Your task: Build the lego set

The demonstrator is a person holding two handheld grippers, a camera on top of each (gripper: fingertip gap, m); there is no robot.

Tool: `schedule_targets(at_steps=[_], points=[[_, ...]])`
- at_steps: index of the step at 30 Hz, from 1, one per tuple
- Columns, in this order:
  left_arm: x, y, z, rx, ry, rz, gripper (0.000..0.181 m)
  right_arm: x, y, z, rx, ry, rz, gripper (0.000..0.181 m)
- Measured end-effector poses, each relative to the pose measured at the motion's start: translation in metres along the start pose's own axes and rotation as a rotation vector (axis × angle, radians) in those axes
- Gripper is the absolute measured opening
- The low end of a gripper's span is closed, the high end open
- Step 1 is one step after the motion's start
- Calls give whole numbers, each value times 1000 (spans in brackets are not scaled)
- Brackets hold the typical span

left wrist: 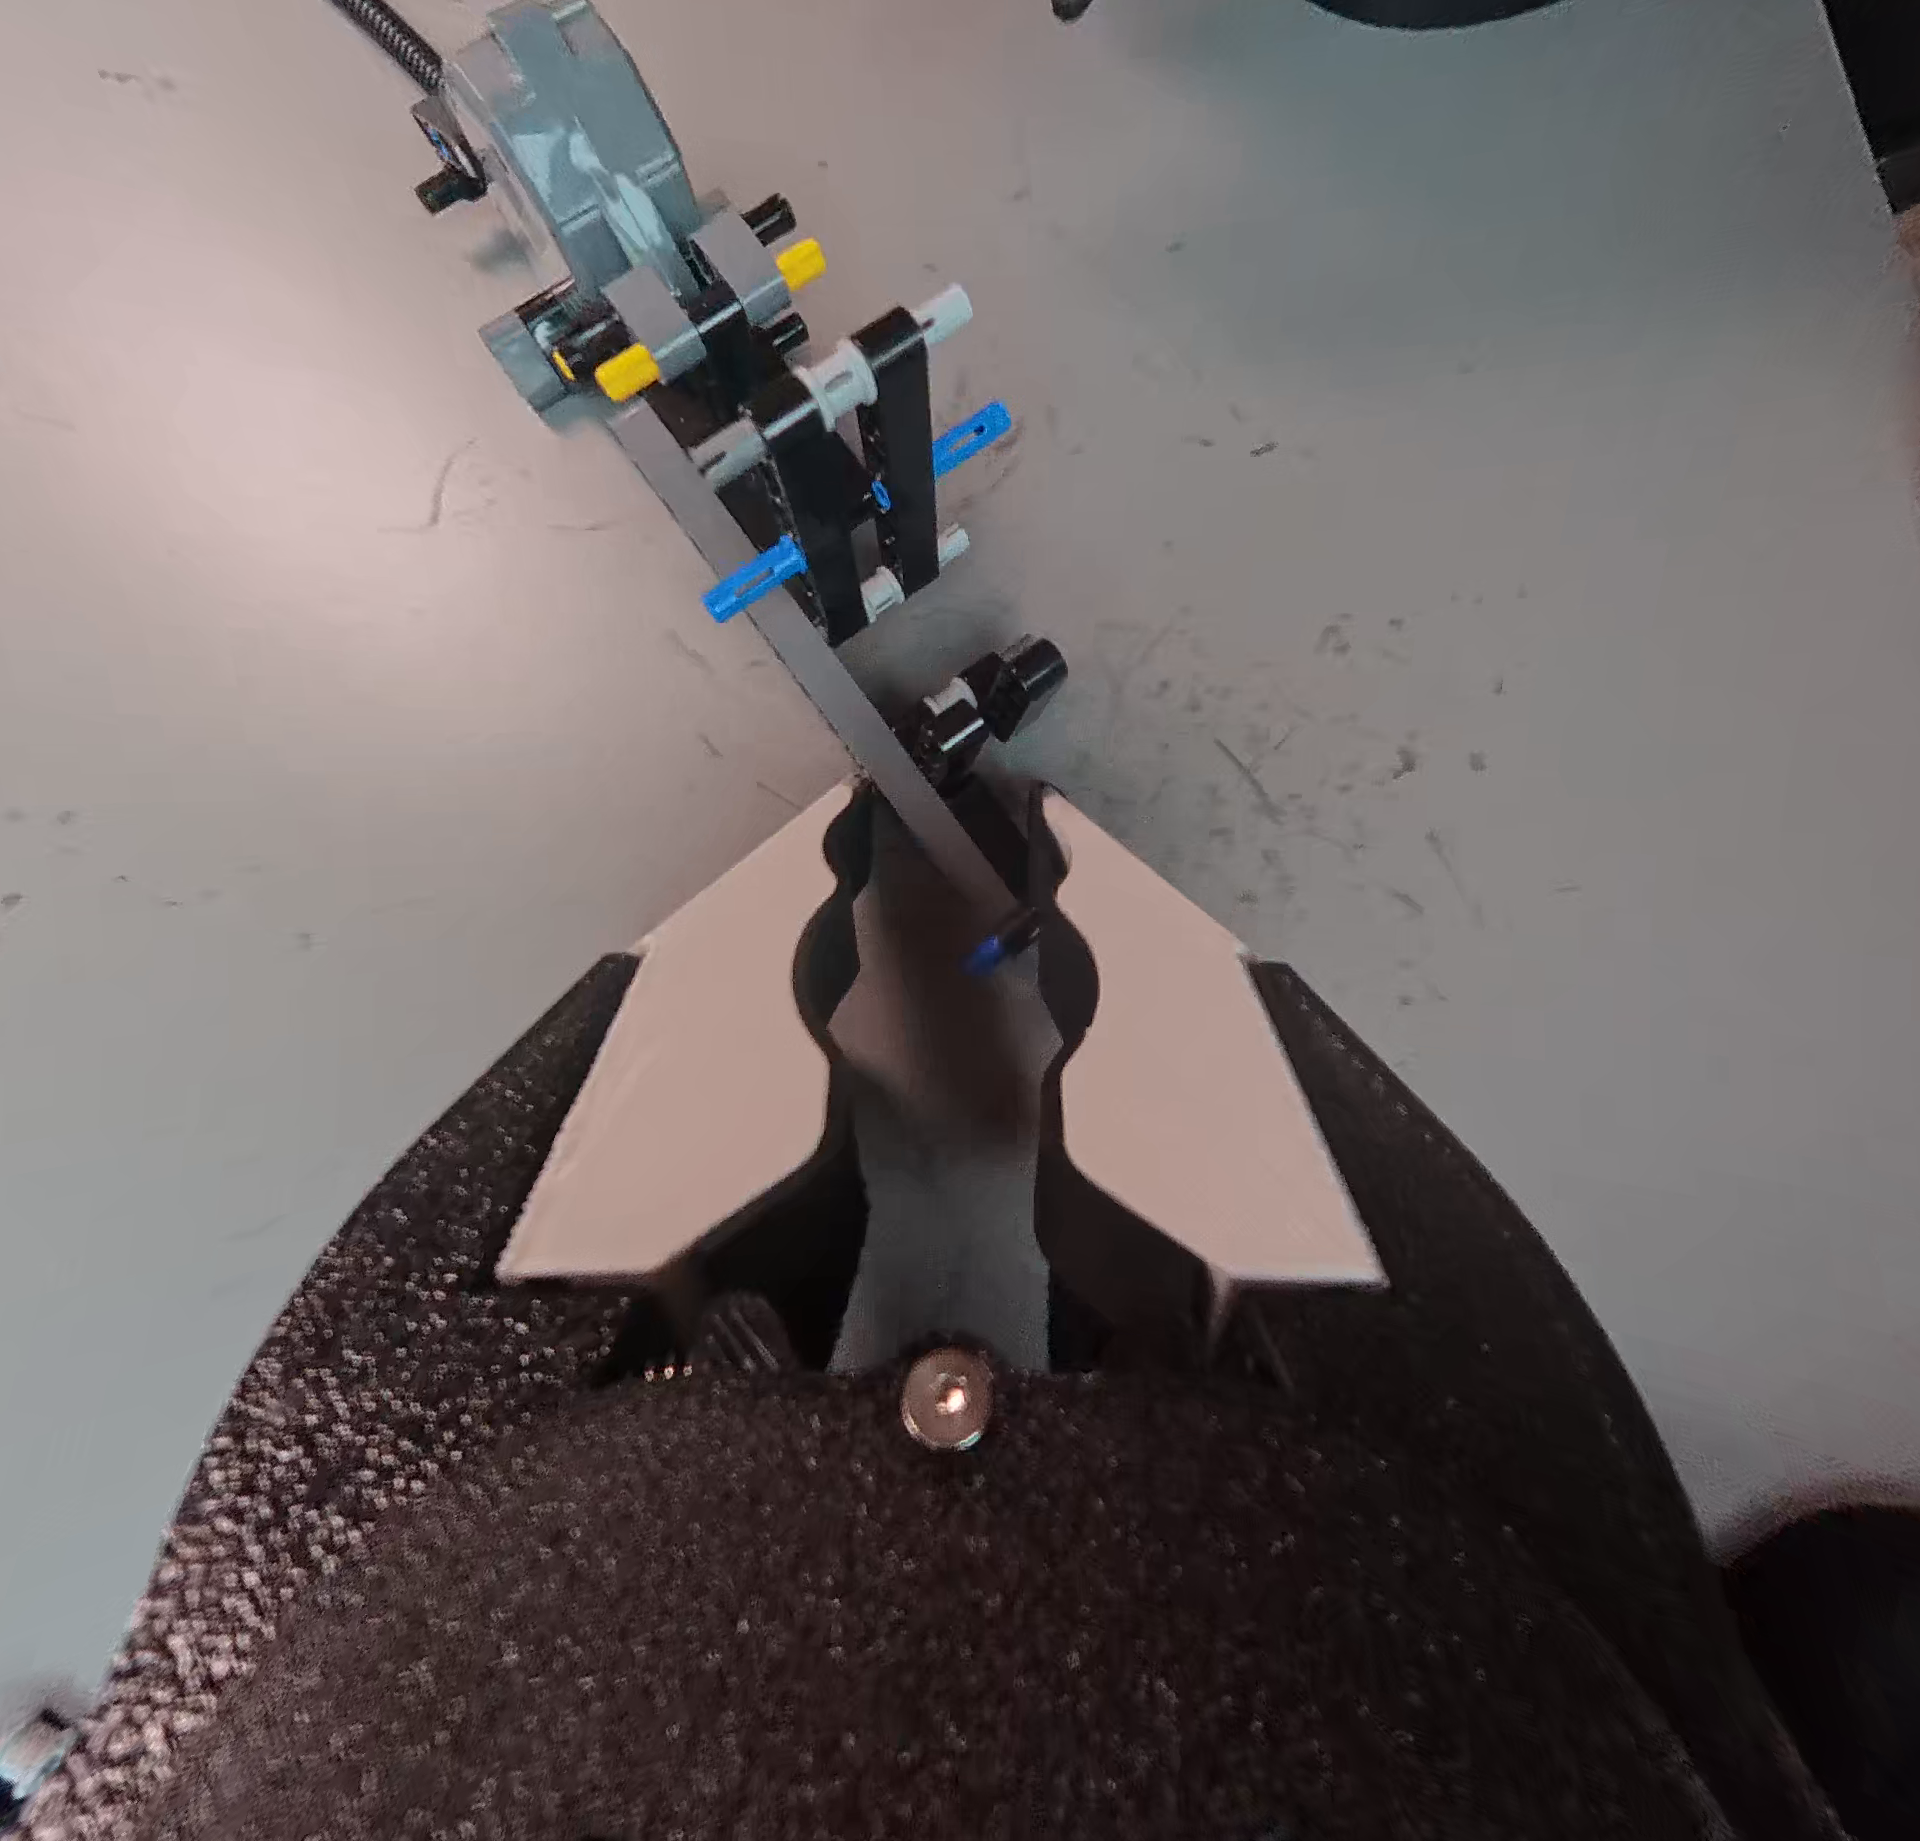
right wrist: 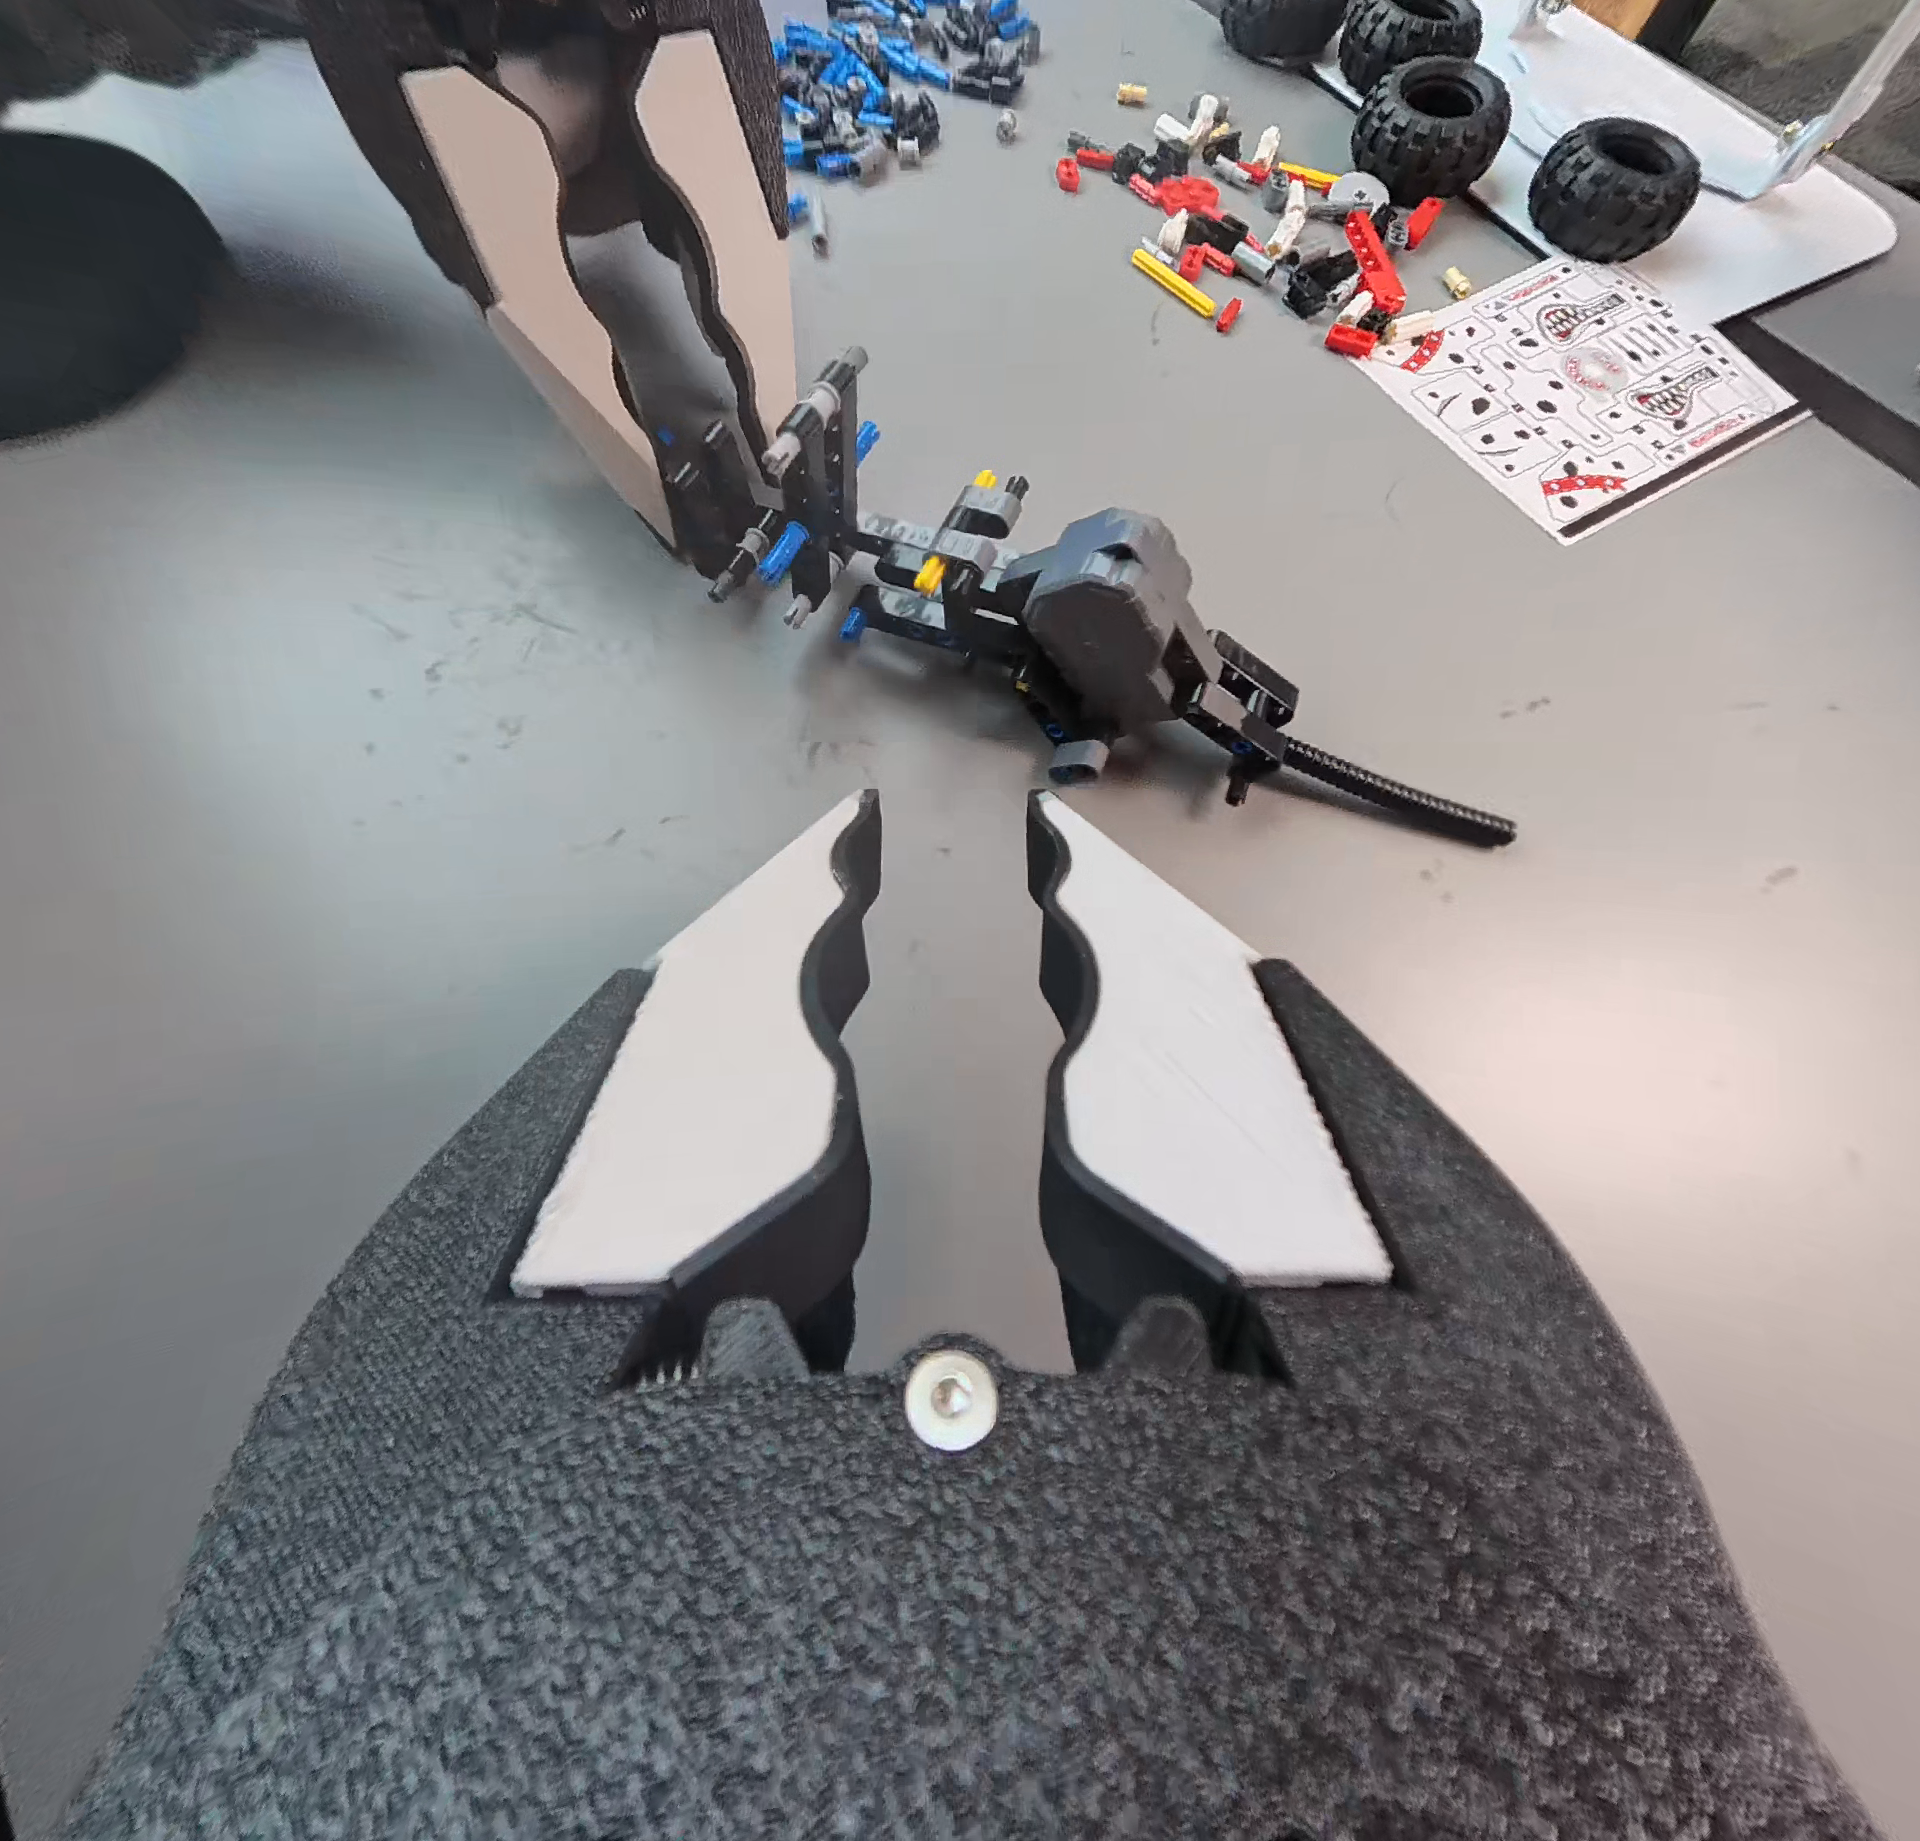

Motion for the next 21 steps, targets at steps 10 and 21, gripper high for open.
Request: schedule_targets(at_steps=[10,21], points=[[-16,6,-8,-157,-57,119,26,24,21,2,201,-220,17,21],[-26,19,-2,-117,118,-5,24,21,21,3,209,-197,46,21]])
Point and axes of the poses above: each gripper's, where its closed fingertips meet, y back along the fingers, z out of its underside, x = y × z across the jaws, the point moved 10 cm from there along y, back along the fingers, and after that the axes turned 3 degrees about z, right-handed, at the moved point
